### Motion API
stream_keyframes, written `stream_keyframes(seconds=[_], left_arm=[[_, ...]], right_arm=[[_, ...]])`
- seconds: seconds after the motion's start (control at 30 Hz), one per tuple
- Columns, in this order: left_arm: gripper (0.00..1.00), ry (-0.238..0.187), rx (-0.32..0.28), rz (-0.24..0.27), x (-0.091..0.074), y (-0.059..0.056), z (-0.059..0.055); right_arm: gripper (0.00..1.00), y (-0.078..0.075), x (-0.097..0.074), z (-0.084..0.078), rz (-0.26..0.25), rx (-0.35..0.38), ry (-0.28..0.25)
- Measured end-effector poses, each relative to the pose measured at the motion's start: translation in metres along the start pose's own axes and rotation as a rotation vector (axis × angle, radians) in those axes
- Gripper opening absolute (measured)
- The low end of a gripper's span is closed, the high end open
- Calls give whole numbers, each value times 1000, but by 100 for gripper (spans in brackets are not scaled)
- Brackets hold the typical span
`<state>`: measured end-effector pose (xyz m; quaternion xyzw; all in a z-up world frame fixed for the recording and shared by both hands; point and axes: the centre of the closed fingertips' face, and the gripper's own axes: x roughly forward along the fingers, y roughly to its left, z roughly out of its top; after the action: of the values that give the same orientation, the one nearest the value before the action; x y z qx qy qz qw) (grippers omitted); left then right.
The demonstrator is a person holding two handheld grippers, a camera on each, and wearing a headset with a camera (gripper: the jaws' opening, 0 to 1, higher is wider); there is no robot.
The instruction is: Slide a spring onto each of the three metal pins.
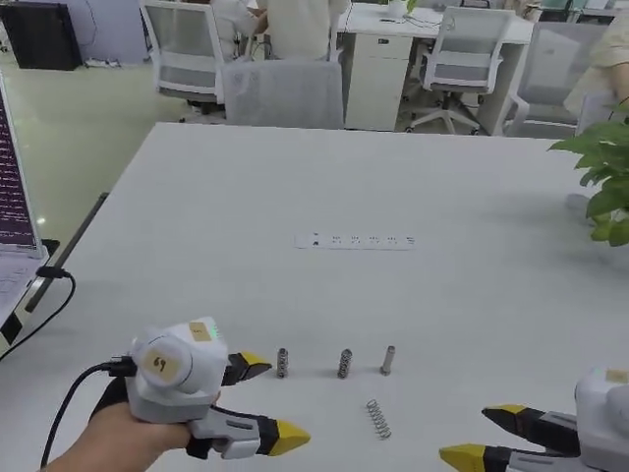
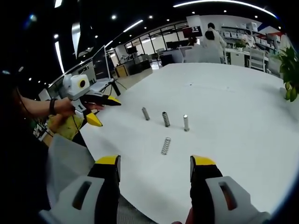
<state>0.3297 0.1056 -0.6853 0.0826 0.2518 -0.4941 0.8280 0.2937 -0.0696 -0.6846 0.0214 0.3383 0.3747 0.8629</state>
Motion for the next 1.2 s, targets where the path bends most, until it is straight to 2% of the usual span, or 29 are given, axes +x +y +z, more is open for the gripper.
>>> stream_keyframes(seconds=[0.6, 1.0, 1.2], left_arm=[[57, 46, 91, -103, 40, -17, 9], [56, 76, 138, -146, 61, -19, 10], [55, 91, 169, -167, 75, -21, 13]], right_arm=[[57, 8, -3, -10, 20, 20, 14], [59, 12, -2, -16, 34, 20, 31], [59, 10, -3, -17, 28, 24, 31]])
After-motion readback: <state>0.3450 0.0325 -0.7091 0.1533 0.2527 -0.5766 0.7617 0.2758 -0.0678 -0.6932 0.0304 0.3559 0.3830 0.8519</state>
